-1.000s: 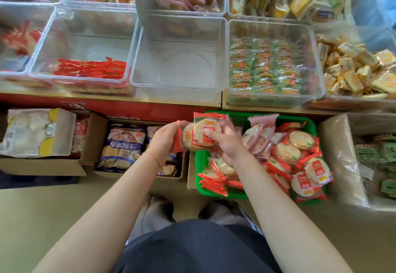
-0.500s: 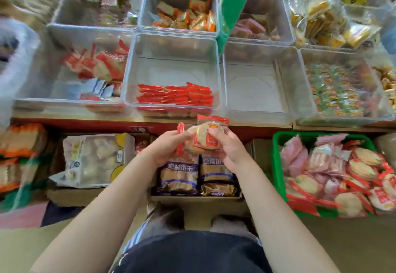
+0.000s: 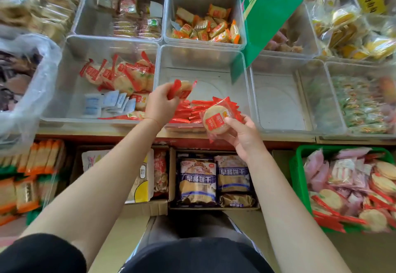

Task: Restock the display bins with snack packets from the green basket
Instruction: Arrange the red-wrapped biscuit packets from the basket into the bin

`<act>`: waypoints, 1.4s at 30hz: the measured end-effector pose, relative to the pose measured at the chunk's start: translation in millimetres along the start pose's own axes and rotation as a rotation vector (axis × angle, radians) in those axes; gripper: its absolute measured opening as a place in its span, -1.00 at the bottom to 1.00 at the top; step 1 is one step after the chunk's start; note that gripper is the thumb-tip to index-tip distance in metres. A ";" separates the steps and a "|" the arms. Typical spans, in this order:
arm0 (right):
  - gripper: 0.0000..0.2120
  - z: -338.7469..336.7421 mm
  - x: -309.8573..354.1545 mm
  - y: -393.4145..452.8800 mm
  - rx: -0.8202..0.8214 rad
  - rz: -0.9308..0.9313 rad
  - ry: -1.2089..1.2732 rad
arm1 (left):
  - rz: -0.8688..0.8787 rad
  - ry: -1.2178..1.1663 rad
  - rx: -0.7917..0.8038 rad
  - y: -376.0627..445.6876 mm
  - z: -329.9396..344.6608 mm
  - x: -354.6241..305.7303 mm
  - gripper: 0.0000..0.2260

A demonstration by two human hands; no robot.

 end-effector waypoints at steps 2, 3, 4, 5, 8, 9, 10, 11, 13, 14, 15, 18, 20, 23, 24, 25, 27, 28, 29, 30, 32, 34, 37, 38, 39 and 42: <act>-0.68 3.6 -0.1 6.3 0.007 0.014 0.026 | 0.155 0.148 -0.062 18.7 7.0 -5.0 -0.77; -0.67 4.7 -1.9 10.9 0.014 0.027 0.032 | 0.213 0.219 -0.069 28.1 13.3 -5.7 -0.77; -0.65 5.9 -3.7 15.7 0.026 0.038 0.030 | 0.264 0.293 -0.062 38.6 22.0 -3.3 -0.77; -0.64 6.9 -5.7 21.2 0.044 0.046 0.022 | 0.308 0.371 -0.048 48.2 30.5 -0.1 -0.77; -0.67 10.0 -7.7 40.1 0.085 0.059 -0.028 | 0.287 0.651 0.061 68.3 53.5 16.2 -0.73; -0.69 10.5 -7.0 46.7 0.087 0.057 -0.030 | 0.257 0.770 0.139 70.3 60.5 20.8 -0.71; -0.71 12.1 -5.6 52.8 0.088 0.053 -0.022 | 0.242 0.887 0.209 70.2 66.2 23.3 -0.71; -0.72 14.8 -4.3 58.7 0.091 0.050 -0.006 | 0.245 0.997 0.253 68.0 69.6 22.9 -0.72; -0.74 22.3 -1.7 70.0 0.100 0.042 0.023 | 0.275 1.132 0.276 64.7 72.9 20.5 -0.74; -0.75 27.4 0.7 75.8 0.105 0.022 0.012 | 0.287 1.159 0.271 65.9 73.9 20.7 -0.75; -0.76 32.3 2.2 83.6 0.106 -0.014 -0.041 | 0.294 1.179 0.265 67.8 74.3 21.5 -0.75; -0.77 51.0 15.5 110.0 0.094 -0.257 -0.468 | 0.296 1.200 0.276 71.3 76.0 30.4 -0.69; -0.74 71.7 26.2 127.7 0.119 -0.473 -0.803 | 0.305 1.188 0.262 67.5 72.8 33.4 -0.65; -0.74 106.5 22.3 151.6 0.256 -0.591 -1.145 | 0.317 1.134 0.170 58.4 60.1 35.2 -0.66; -0.75 116.4 17.4 157.8 0.307 -0.578 -1.202 | 0.298 1.076 0.124 53.7 54.8 37.4 -0.65; -0.76 123.8 11.0 163.5 0.344 -0.559 -1.241 | 0.273 0.988 0.072 48.0 49.0 39.8 -0.64; -0.75 134.0 -0.6 171.2 0.386 -0.529 -1.283 | 0.212 0.792 -0.019 34.4 37.9 43.6 -0.60; -0.72 136.3 -6.6 174.5 0.398 -0.506 -1.290 | 0.173 0.717 -0.046 28.8 34.1 44.7 -0.57; -0.70 137.3 -13.1 177.1 0.412 -0.475 -1.302 | 0.125 0.671 -0.049 25.9 32.2 45.9 -0.52; -0.71 137.7 -20.2 180.3 0.432 -0.444 -1.318 | 0.079 0.647 -0.038 25.6 31.8 47.4 -0.48; -0.71 139.7 -33.6 185.2 0.491 -0.382 -1.356 | 0.018 0.632 -0.023 28.3 31.5 48.6 -0.44; -0.69 144.2 -42.4 188.1 0.558 -0.322 -1.390 | -0.001 0.618 -0.026 29.6 31.1 47.9 -0.41; -0.63 150.4 -48.6 190.4 0.626 -0.253 -1.449 | -0.007 0.603 -0.016 28.5 31.3 47.0 -0.40; -0.60 151.7 -50.3 190.6 0.641 -0.224 -1.453 | -0.008 0.603 -0.016 28.4 31.4 46.9 -0.39; -0.59 153.5 -51.5 190.5 0.656 -0.196 -1.446 | -0.009 0.603 -0.017 28.8 30.7 46.5 -0.39; -0.67 158.4 -53.0 191.3 0.705 -0.128 -1.416 | -0.012 0.602 -0.012 29.7 30.5 46.5 -0.40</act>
Point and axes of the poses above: each hand's wrist, its own y-axis towards the middle knuckle, its own z-axis out of the palm, x = y × z, the point moved 5 cm from there along y, towards the middle knuckle, and after that the axes turned 10 degrees about -z, right-handed, at the moved point
